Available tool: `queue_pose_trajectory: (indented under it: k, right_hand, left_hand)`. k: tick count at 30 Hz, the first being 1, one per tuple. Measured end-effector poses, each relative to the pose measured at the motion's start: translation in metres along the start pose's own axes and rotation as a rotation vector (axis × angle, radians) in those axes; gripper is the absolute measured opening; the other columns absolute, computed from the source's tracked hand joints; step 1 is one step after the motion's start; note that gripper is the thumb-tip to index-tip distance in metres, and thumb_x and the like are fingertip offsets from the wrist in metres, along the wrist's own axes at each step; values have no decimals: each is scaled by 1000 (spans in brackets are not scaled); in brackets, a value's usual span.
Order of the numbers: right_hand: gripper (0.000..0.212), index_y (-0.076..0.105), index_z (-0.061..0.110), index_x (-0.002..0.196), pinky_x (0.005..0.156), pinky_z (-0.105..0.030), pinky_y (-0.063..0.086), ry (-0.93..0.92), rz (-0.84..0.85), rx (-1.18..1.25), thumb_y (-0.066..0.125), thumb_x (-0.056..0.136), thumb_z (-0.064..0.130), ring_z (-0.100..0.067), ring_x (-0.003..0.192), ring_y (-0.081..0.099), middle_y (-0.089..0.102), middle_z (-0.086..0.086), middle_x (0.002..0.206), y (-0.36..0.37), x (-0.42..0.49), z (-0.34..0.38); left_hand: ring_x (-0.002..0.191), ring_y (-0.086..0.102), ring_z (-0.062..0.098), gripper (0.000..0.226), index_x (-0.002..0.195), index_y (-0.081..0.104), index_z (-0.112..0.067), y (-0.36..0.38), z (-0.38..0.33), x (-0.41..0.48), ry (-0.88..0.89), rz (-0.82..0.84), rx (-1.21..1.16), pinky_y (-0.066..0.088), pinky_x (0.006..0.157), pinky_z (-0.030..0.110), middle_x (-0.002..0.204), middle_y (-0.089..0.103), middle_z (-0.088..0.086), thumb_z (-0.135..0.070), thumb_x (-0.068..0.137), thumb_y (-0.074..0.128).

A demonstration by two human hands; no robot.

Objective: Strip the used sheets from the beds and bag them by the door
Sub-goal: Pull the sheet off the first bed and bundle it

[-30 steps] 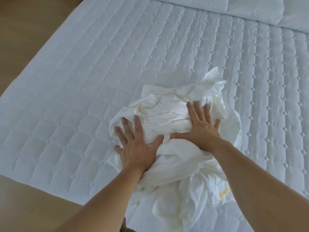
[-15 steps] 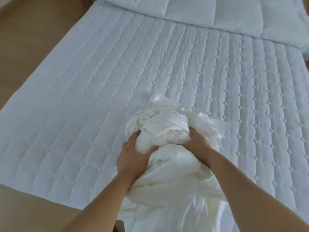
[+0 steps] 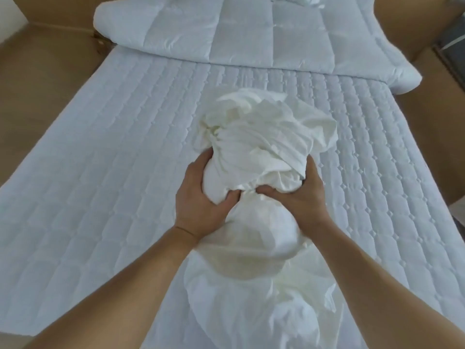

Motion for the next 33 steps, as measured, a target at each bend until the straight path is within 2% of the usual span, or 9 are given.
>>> queue_pose_trajectory:
  k: [4,10,13,15,17,20,23,28,33]
  right_hand:
    - [86,42,63,115,77,-25,52,182,23,-137,84,40,75,10,96,61,62,34,109,-18,-82,-55]
    - [46,43,70,99,70,-20,45,389,-54,-115,62,58,73,14,84,59,63,37,91,-28,-158,-82]
    - [69,52,35,99,78,-29,46,529,-31,-130,33,63,91,2,85,60,67,18,87,-34,-149,-69]
    - [77,56,26,94,98,-45,41,604,-25,-341,26,66,92,-20,112,53,60,7,115,-41,-140,-60]
    - [76,57,20,113,112,-50,27,508,-138,-539,40,74,83,-24,137,28,39,2,144,-47,-140,-48]
    - [69,41,16,145,119,-52,15,-86,-316,-625,53,89,55,-26,149,13,23,-7,159,-39,-144,-18]
    - [67,32,34,152,118,-62,9,-464,-20,-797,36,94,66,-28,153,4,17,-3,164,-19,-133,-14]
    - [88,-7,54,150,117,-63,-1,44,370,-820,8,73,93,-19,152,-12,0,12,166,-13,-95,-57]
    - [108,6,43,154,115,-59,13,350,409,-778,-1,61,97,-29,144,28,42,-5,150,1,-98,-86]
  left_hand:
    - [112,60,21,84,136,38,-30,13,23,-90,-14,128,117,50,88,36,125,56,-5,-66,64,64]
    - [106,63,32,69,121,59,-17,31,22,-140,9,260,325,52,85,51,113,66,3,-66,72,55]
    - [114,59,34,74,120,63,-12,31,20,-144,-48,317,401,48,92,51,118,65,5,-69,77,45]
    - [117,56,31,75,123,61,-13,31,18,-147,-47,360,438,44,96,50,122,63,4,-70,78,42]
    - [121,52,28,75,125,59,-17,31,16,-147,-68,409,429,41,100,49,125,61,-1,-71,76,40]
    - [123,49,23,68,124,58,-26,27,14,-149,-60,472,379,37,103,49,125,58,-10,-70,75,40]
    - [120,50,19,58,122,58,-32,19,17,-159,0,501,338,37,103,46,123,57,-15,-66,81,36]
    - [117,55,26,54,103,71,-18,11,23,-157,-61,307,377,32,101,38,110,69,-1,-48,85,30]
    - [117,48,32,16,102,56,-15,21,20,-119,-623,126,373,35,90,44,104,60,8,-26,92,51]
Point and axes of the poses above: each hand's wrist, its own x-axis towards the middle knuckle, its own y-axis out of the palm, z = x × y, the point moved 2 cm from there along x, towards the middle knuckle
